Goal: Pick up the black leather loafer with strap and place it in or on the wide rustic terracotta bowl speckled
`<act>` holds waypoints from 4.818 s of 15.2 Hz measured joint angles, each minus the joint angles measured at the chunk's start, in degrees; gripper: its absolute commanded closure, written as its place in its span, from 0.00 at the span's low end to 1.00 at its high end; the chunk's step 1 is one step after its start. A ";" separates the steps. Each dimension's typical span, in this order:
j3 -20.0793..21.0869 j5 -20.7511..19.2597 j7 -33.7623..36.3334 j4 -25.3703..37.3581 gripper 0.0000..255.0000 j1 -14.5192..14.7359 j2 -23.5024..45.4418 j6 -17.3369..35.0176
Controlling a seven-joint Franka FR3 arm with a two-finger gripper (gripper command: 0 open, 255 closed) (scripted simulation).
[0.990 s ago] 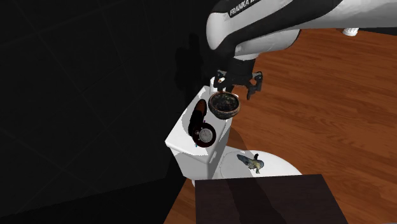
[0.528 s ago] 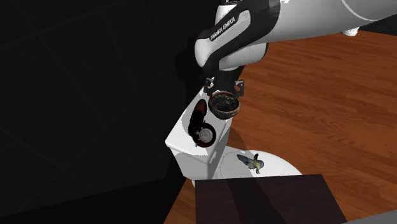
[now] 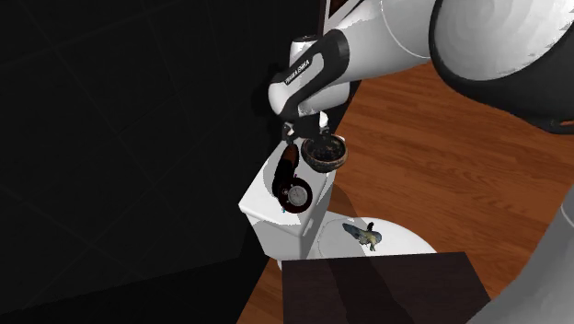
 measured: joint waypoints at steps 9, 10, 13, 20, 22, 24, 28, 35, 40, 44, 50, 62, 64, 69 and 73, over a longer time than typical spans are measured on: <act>-2.65 -2.53 5.21 21.83 0.00 4.27 21.48 -2.11; -2.81 -2.62 5.43 22.82 0.00 4.47 22.72 -1.92; -3.11 -2.84 5.57 23.83 0.00 4.61 24.79 -0.91; -3.40 -3.19 5.89 24.13 0.00 4.90 27.19 1.36; -3.40 -3.19 5.87 24.16 0.00 4.89 27.23 1.36; -3.41 -3.20 5.91 24.12 1.00 4.91 27.22 1.39; -3.49 -3.23 5.91 24.01 1.00 4.84 27.24 1.44; -3.44 -3.20 5.85 23.79 1.00 4.78 26.94 1.32; -3.10 -2.87 5.66 22.93 1.00 4.54 24.30 -0.53; -2.75 -2.54 5.48 21.57 1.00 4.27 21.46 -2.01; -2.33 -2.05 5.20 21.44 1.00 4.03 18.51 -4.82; -1.52 -0.95 4.41 21.83 1.00 3.49 12.61 -11.07; -1.40 -0.78 4.31 21.83 1.00 3.42 11.72 -11.95; -1.50 -0.36 2.67 22.41 1.00 2.22 9.85 -14.29; -2.66 -0.36 -1.54 26.50 1.00 -0.68 12.08 -15.98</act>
